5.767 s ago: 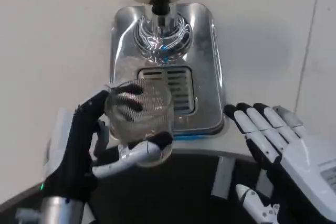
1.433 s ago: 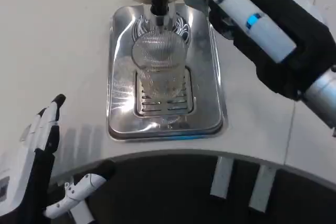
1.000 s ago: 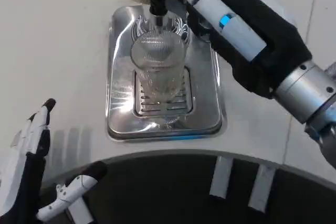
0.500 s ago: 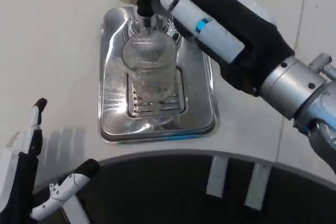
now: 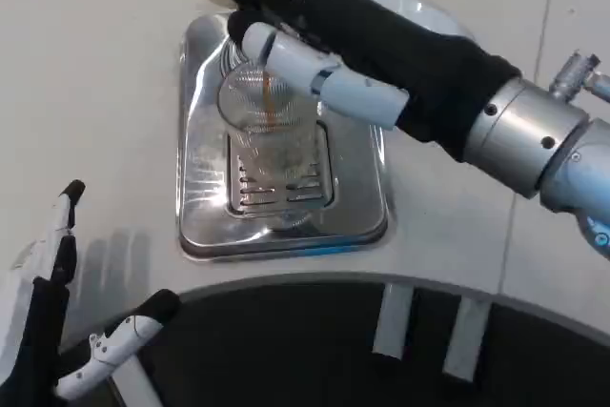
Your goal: Grasp the cup under the faucet to collect the drink, then remove the cup.
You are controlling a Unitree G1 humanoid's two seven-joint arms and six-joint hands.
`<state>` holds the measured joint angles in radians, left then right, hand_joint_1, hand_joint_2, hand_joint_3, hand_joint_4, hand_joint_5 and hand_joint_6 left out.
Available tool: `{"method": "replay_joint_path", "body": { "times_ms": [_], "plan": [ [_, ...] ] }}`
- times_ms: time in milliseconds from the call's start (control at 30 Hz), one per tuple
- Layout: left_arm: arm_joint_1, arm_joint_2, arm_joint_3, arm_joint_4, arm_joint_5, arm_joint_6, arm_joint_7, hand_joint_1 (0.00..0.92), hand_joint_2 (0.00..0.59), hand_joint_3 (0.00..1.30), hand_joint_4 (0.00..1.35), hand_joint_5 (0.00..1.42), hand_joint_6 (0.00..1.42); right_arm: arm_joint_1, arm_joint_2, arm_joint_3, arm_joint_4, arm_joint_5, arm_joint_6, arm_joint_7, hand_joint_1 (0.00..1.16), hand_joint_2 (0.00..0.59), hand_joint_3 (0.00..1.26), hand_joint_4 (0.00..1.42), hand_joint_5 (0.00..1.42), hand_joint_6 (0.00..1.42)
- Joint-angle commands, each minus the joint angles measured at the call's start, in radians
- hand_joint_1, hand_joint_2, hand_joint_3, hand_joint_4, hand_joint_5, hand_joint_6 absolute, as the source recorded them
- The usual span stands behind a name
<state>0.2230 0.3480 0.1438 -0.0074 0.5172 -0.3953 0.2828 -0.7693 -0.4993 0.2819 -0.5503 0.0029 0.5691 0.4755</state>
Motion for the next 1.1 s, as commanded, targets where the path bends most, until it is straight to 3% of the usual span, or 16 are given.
{"method": "replay_joint_path", "body": {
  "times_ms": [33, 133, 300, 433, 733, 933, 1100],
  "plan": [
    [0.016, 0.003, -0.001, 0.010, 0.000, -0.011, 0.014, 0.028, 0.060, 0.00, 0.00, 0.11, 0.11, -0.046, -0.033, 0.094, -0.014, -0.066, 0.019, 0.081, 0.00, 0.546, 0.00, 0.00, 0.00, 0.00],
    [0.015, 0.002, -0.003, 0.011, 0.003, -0.010, 0.017, 0.029, 0.060, 0.00, 0.00, 0.13, 0.13, -0.071, -0.055, 0.129, -0.026, -0.136, 0.029, 0.103, 0.00, 0.549, 0.00, 0.00, 0.00, 0.00],
    [-0.003, 0.007, -0.006, 0.023, 0.005, -0.011, 0.016, 0.024, 0.042, 0.00, 0.00, 0.13, 0.13, -0.076, -0.061, 0.145, -0.040, -0.195, 0.052, 0.130, 0.00, 0.568, 0.00, 0.00, 0.00, 0.00],
    [-0.049, 0.016, -0.013, 0.053, -0.007, -0.027, 0.007, 0.044, 0.036, 0.00, 0.00, 0.12, 0.13, -0.096, -0.057, 0.150, -0.043, -0.213, 0.088, 0.167, 0.00, 0.580, 0.01, 0.00, 0.00, 0.00],
    [-0.146, 0.015, -0.056, 0.088, -0.015, -0.052, -0.011, 0.074, 0.031, 0.00, 0.00, 0.11, 0.12, -0.093, -0.041, 0.147, -0.035, -0.252, 0.082, 0.178, 0.00, 0.586, 0.01, 0.00, 0.00, 0.00],
    [-0.199, 0.022, -0.097, 0.119, -0.005, -0.067, -0.021, 0.151, 0.024, 0.00, 0.00, 0.04, 0.07, -0.090, -0.028, 0.145, -0.037, -0.270, 0.088, 0.183, 0.00, 0.586, 0.00, 0.00, 0.00, 0.00],
    [-0.269, 0.061, -0.133, 0.153, -0.030, -0.068, -0.110, 0.217, 0.030, 0.00, 0.00, 0.00, 0.00, -0.088, -0.020, 0.144, -0.035, -0.272, 0.090, 0.194, 0.00, 0.586, 0.00, 0.00, 0.00, 0.00]
  ]
}}
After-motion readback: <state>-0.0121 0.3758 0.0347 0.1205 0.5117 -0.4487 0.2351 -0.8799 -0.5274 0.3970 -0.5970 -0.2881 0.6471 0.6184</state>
